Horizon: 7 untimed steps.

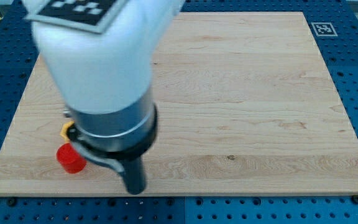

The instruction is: Put your arm at the center left side of the board

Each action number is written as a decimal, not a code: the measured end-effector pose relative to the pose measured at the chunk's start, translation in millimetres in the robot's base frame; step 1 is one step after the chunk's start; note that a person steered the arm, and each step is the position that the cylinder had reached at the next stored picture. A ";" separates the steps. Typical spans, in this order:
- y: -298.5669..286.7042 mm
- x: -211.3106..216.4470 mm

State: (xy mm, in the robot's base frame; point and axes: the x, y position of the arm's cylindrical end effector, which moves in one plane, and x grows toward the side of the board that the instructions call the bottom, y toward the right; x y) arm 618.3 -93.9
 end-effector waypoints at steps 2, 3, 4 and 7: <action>-165.1 -11.5; -193.4 -72.7; -203.4 -145.7; -173.2 -228.1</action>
